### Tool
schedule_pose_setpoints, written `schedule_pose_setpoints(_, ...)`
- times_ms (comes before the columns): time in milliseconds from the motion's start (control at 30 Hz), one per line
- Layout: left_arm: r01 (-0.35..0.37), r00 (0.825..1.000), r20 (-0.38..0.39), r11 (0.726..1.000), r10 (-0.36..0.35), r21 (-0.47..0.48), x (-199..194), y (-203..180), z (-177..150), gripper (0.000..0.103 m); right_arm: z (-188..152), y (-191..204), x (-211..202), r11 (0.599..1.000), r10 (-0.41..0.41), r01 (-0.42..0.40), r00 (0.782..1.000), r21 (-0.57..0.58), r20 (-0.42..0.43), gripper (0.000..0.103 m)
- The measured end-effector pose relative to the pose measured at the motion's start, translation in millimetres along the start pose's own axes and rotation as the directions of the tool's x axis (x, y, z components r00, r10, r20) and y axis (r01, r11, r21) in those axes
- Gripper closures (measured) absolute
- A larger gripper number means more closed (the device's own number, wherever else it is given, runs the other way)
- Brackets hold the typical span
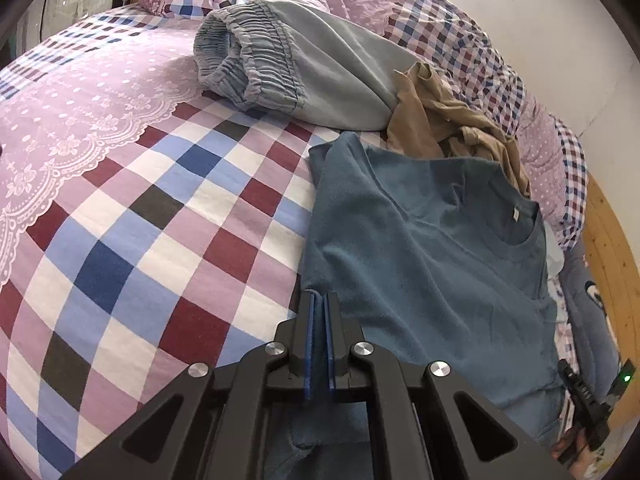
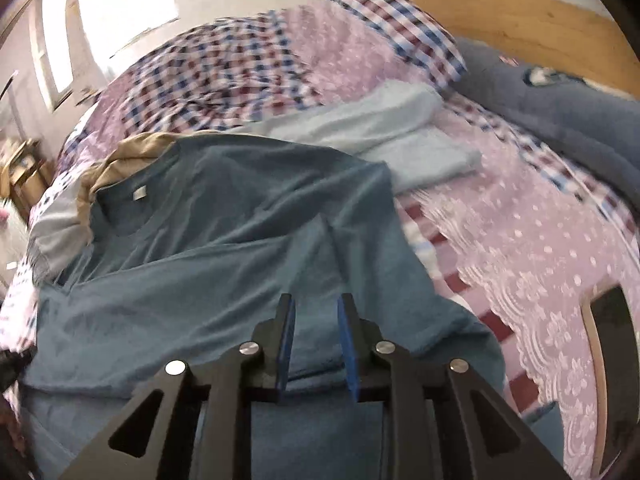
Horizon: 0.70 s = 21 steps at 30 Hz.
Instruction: Fold clothes
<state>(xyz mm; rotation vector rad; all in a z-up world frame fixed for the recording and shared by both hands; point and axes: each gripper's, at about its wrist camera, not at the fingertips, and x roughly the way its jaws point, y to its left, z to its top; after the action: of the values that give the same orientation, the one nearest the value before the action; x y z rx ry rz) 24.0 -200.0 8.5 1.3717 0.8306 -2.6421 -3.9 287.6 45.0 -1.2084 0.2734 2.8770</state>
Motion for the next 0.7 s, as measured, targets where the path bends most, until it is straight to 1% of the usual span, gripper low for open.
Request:
schedule_pose_setpoints(67, 0.014, 1.0, -0.002, 1.0, -0.015, -0.026, 0, 3, 2, 0.098, 0, 10, 2, 0.999, 0.011, -0.011, 1.0, -0.046, 0.001, 0.074)
schedule_pose_setpoints(133, 0.029, 1.0, 0.005, 0.998, -0.028, -0.051, 0, 7, 4, 0.096, -3, 13, 8, 0.998, 0.017, -0.019, 0.999, -0.057, -0.032, 0.074)
schedule_pose_setpoints(200, 0.042, 0.999, 0.01, 0.997, -0.042, -0.07, -1, 11, 7, 0.096, -6, 11, 18, 0.999, 0.019, -0.022, 0.997, -0.04, -0.081, 0.073)
schedule_pose_setpoints(233, 0.056, 0.998, 0.015, 0.995, -0.055, -0.087, -2, 14, 10, 0.088, -7, 9, 21, 0.999, 0.026, -0.029, 0.995, -0.028, -0.094, 0.073)
schedule_pose_setpoints(267, 0.079, 0.997, 0.024, 0.991, -0.077, -0.108, -3, 18, 14, 0.076, -8, 7, 23, 0.999, 0.035, -0.037, 0.994, -0.017, -0.106, 0.073)
schedule_pose_setpoints(300, 0.116, 0.993, 0.036, 0.984, -0.112, -0.134, -4, 23, 19, 0.07, -9, 5, 26, 0.999, 0.043, -0.044, 0.992, -0.006, -0.117, 0.073)
schedule_pose_setpoints(333, 0.167, 0.986, 0.053, 0.972, -0.16, -0.165, -5, 29, 23, 0.059, -8, 5, 26, 0.999, 0.048, -0.049, 0.992, -0.003, -0.117, 0.073)
schedule_pose_setpoints(367, 0.216, 0.976, 0.075, 0.956, -0.205, -0.2, -5, 35, 30, 0.055, -8, 4, 26, 0.999, 0.053, -0.053, 0.992, -0.002, -0.116, 0.072)
schedule_pose_setpoints(433, 0.283, 0.959, 0.112, 0.926, -0.262, -0.251, -1, 45, 46, 0.055, -6, 4, 27, 0.998, 0.061, -0.061, 0.991, 0.003, -0.116, 0.07)
schedule_pose_setpoints(500, 0.316, 0.949, 0.104, 0.908, -0.298, -0.276, 7, 49, 61, 0.055, -5, 5, 28, 0.998, 0.068, -0.068, 0.991, 0.005, -0.117, 0.067)
schedule_pose_setpoints(533, 0.322, 0.947, 0.093, 0.905, -0.309, -0.278, 14, 48, 72, 0.055, -5, 6, 29, 0.997, 0.071, -0.071, 0.99, 0.006, -0.118, 0.065)
schedule_pose_setpoints(600, 0.324, 0.946, 0.066, 0.909, -0.319, -0.261, 26, 43, 88, 0.055, -4, 7, 29, 0.997, 0.076, -0.076, 0.99, 0.009, -0.118, 0.064)
schedule_pose_setpoints(633, 0.312, 0.949, 0.048, 0.916, -0.31, -0.252, 31, 39, 93, 0.055, -4, 7, 30, 0.997, 0.078, -0.077, 0.99, 0.011, -0.118, 0.063)
schedule_pose_setpoints(700, 0.259, 0.962, -0.02, 0.938, -0.271, -0.229, 48, 34, 106, 0.055, -3, 6, 30, 0.997, 0.081, -0.08, 0.99, 0.015, -0.118, 0.062)
